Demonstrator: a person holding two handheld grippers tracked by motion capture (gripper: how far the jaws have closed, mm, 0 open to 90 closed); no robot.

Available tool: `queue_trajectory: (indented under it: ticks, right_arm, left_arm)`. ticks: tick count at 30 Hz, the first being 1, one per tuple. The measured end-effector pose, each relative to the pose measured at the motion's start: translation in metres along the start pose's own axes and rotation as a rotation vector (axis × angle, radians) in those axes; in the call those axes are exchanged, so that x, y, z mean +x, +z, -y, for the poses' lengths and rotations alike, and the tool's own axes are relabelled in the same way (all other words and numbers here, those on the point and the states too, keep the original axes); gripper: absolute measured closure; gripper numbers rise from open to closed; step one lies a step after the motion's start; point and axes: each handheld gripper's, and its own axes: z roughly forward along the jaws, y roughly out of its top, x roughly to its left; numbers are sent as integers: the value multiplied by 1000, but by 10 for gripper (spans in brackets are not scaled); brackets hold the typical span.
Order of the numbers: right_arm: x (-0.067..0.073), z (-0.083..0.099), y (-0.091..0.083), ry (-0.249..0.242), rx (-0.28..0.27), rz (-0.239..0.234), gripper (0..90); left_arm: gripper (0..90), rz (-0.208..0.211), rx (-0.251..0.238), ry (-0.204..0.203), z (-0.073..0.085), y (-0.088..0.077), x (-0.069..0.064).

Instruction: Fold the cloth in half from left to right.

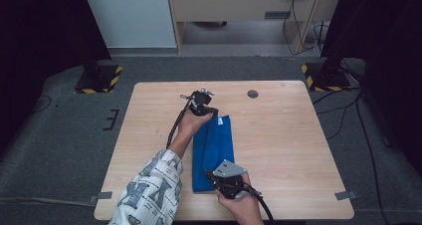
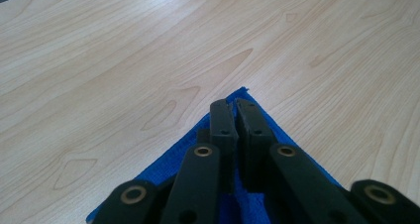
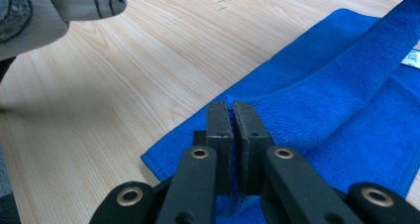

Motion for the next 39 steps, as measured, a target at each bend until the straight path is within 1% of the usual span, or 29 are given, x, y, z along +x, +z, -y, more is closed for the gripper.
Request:
queue_trajectory:
  ticks: [6, 10, 11, 18, 23, 24, 27, 29, 32, 33, 34, 35, 39]
  right_arm:
    - [-3, -1, -3, 9, -2, 7, 867]
    - [-3, 0, -5, 8, -1, 11, 866]
    - [-4, 1, -5, 8, -1, 14, 866]
    - [-7, 6, -5, 23, 9, 18, 865]
    - [-8, 8, -6, 32, 11, 24, 862]
    - [-8, 9, -6, 34, 11, 29, 860]
    - [-8, 12, -6, 39, 20, 31, 857]
    - [-8, 14, -5, 41, 30, 35, 853]
    - [-8, 16, -6, 40, 33, 40, 850]
    - [-9, 16, -7, 40, 33, 42, 848]
    - [-9, 16, -7, 43, 35, 46, 844]
    - [-10, 17, -8, 48, 37, 49, 838]
    - [-14, 19, -10, 58, 46, 63, 825]
  left_arm:
    - [865, 6, -19, -4, -2, -3, 0]
    - [864, 11, -18, -1, -2, 0, -3]
    - [864, 13, -11, 4, -2, 1, -3]
    - [862, 15, -6, 10, 0, 7, -4]
    - [859, 31, -2, 13, 0, 11, -7]
    - [857, 31, 4, 19, 1, 11, -7]
    - [857, 34, 1, 17, 1, 12, -8]
    - [856, 36, 2, 16, 1, 13, -9]
    - [852, 40, 9, 26, 1, 15, -11]
    - [851, 36, 13, 27, 1, 15, -11]
    - [849, 42, 13, 27, 2, 16, -12]
    - [845, 37, 13, 26, 2, 16, -12]
    - [830, 46, 13, 25, 3, 19, -14]
